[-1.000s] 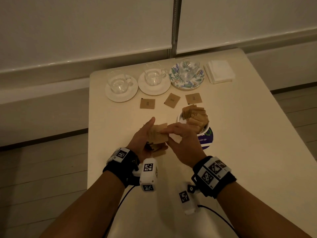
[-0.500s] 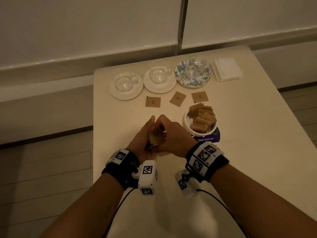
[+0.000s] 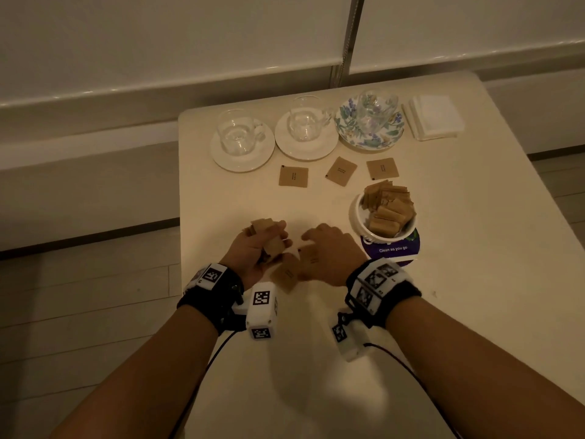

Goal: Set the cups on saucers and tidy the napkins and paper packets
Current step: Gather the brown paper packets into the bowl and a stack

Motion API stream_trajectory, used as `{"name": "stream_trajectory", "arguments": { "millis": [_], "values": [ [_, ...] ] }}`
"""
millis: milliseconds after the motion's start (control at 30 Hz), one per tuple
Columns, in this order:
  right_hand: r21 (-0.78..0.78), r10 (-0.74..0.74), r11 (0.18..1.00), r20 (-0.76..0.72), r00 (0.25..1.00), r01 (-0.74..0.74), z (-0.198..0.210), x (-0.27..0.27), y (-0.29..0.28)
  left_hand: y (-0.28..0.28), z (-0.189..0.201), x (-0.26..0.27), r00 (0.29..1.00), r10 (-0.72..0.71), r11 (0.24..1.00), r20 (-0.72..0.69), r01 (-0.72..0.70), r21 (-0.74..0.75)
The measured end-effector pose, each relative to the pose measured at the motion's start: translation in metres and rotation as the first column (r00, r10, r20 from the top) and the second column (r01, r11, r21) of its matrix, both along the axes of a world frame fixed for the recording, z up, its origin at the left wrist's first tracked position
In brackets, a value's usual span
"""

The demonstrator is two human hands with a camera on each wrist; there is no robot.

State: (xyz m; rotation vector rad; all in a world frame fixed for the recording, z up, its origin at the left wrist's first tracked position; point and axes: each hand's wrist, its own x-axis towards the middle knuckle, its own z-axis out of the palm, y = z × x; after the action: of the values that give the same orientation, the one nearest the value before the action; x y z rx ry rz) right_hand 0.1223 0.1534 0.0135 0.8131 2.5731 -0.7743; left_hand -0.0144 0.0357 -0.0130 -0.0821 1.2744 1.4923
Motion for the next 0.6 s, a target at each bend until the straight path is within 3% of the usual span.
{"name": "stream_trajectory", "arguments": {
  "millis": [100, 200, 367, 467, 600],
  "values": [
    [0.217, 0.066, 0.974, 0.035, 0.997, -0.072, -0.018, -0.001, -0.021, -0.006, -0.007, -0.009, 1.000, 0.009, 1.000, -0.016, -0.009, -0.011],
    [0.242, 0.082, 0.967, 0.020, 0.996, -0.084, -0.026, -0.005, -0.025, -0.009, -0.006, -0.013, 0.999, 0.015, 0.999, -0.035, -0.016, -0.030],
    [0.100, 0.061, 0.993, 0.000, 0.998, -0.061, -0.027, -0.016, -0.026, -0.012, -0.008, -0.014, 0.999, 0.023, 0.999, -0.031, -0.024, -0.048],
    [-0.193, -0.156, 0.972, -0.105, 0.982, 0.133, -0.027, -0.014, -0.022, -0.016, -0.007, -0.014, 1.000, -0.017, 0.997, 0.000, 0.017, -0.071],
    [-0.299, -0.411, 0.898, -0.310, 0.858, 0.322, -0.018, -0.011, -0.010, -0.018, -0.007, -0.013, 0.996, -0.081, 0.992, 0.028, 0.083, -0.096]
  ]
}}
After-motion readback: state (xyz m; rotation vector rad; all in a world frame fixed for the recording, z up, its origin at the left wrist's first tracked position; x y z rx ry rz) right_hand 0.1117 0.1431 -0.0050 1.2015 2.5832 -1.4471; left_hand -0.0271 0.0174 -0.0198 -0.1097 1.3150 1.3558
